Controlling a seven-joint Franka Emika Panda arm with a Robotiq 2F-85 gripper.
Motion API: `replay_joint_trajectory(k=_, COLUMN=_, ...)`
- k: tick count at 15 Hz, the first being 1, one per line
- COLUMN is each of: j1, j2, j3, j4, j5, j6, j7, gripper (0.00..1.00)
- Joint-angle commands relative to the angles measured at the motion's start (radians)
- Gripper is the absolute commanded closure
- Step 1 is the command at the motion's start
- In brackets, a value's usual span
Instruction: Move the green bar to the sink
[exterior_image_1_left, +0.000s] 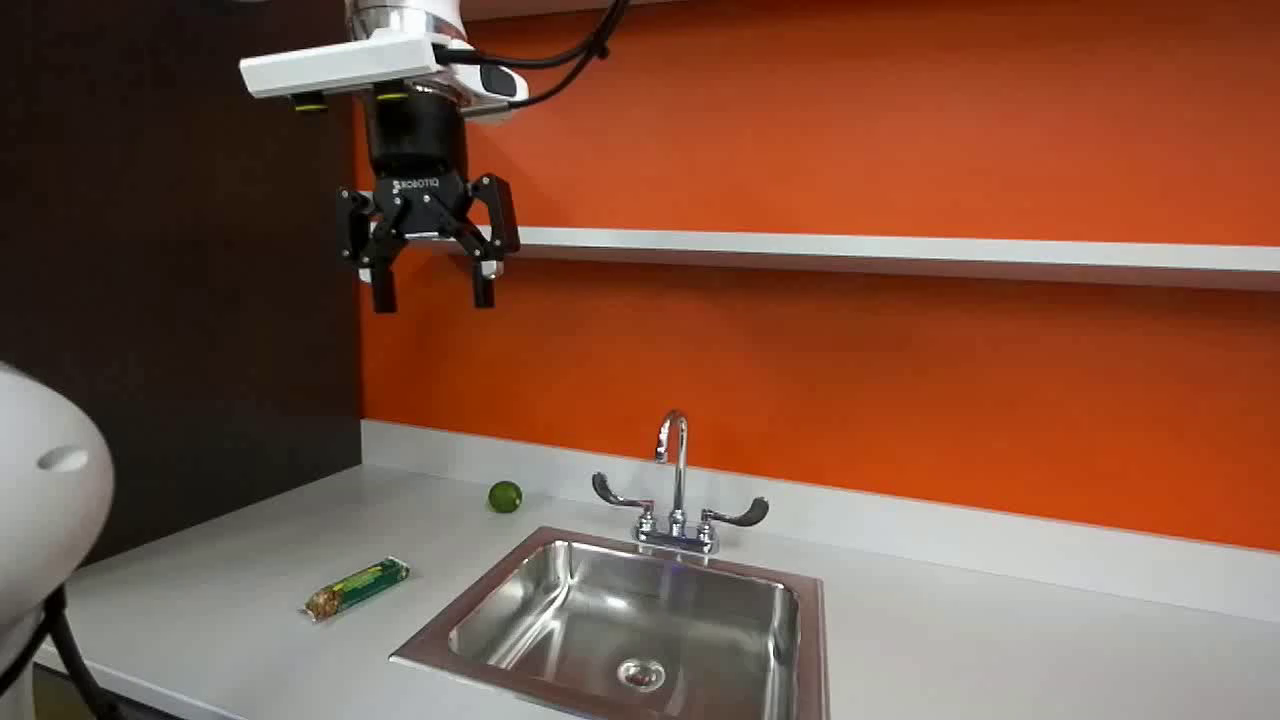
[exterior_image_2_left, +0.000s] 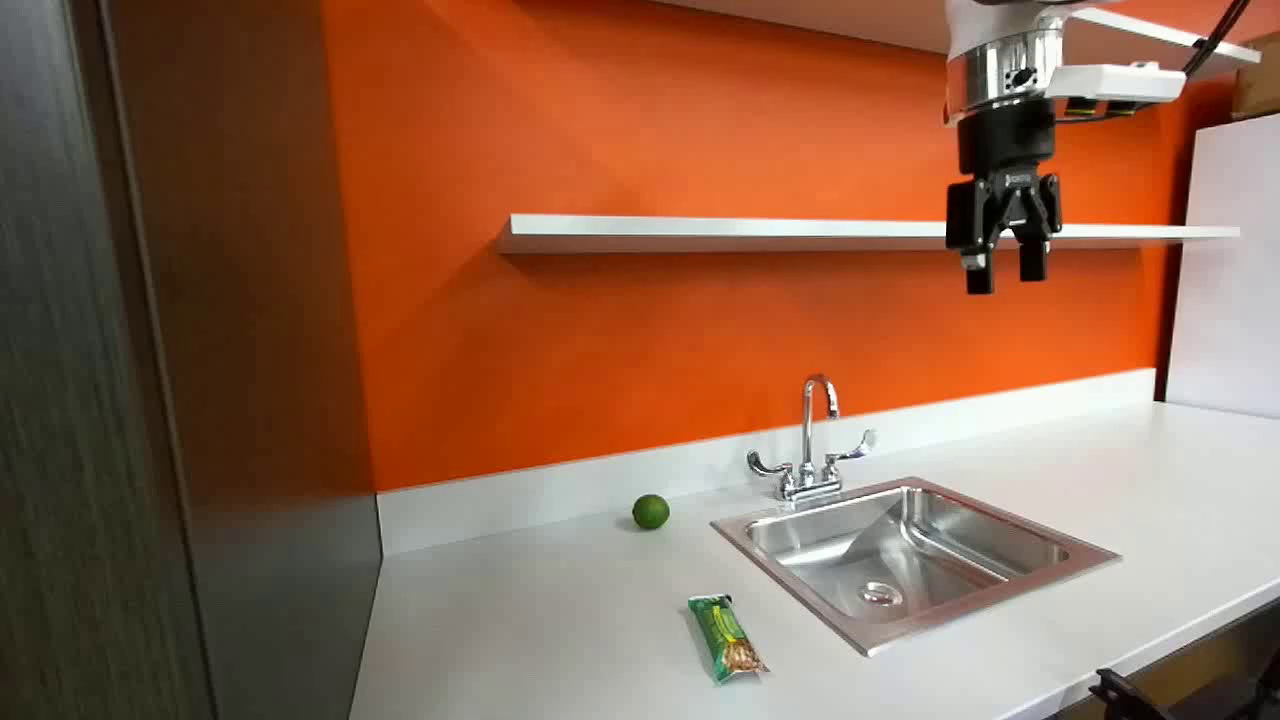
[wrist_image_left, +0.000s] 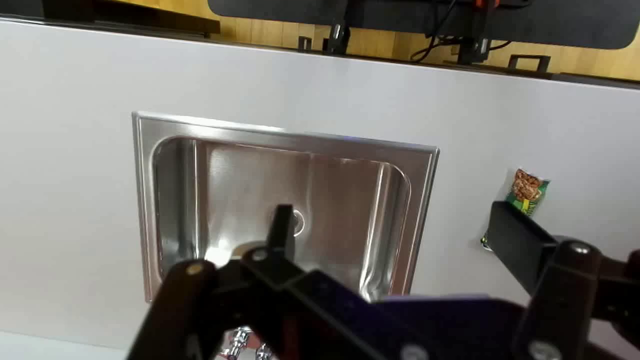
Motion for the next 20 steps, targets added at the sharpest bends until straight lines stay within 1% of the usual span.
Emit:
replay_joint_trajectory(k=1, j1=0.009, j2=0.001, j3=-0.006, j4=0.003, j5=-0.004, j6=-0.003, j7=0.005, gripper=0.00)
replay_joint_trajectory(k=4, j1=0.014, j2=0.014, j3=0.000, j4=0.006, j5=0.002, j6=0.000, j7=0.011, gripper=0.00)
replay_joint_trajectory(k=7, j1=0.032, j2=0.052, j3=0.036, j4=0.009, j5=0.029, j6=0.021, j7=0.060, gripper=0.00)
replay_joint_trajectory(k=11, j1=0.070, j2=0.128, j3=0.123, j4=0.008, j5=0.103, j6=0.050, j7=0.193, gripper=0.00)
replay_joint_trajectory(k=15, j1=0.088, j2=0.237, j3=0.227, j4=0.003, j5=0.156, j6=0.142, j7=0.370, gripper=0.00)
replay_joint_trajectory(k=18, j1=0.090, j2=0.334, j3=0.274, j4=0.010, j5=0.170, j6=0.224, j7=0.475, gripper=0.00)
replay_joint_trajectory(k=20, j1=0.090, j2=0.397, j3=0.290, j4=0.015, j5=0.167, j6=0.279, j7=0.530, gripper=0.00)
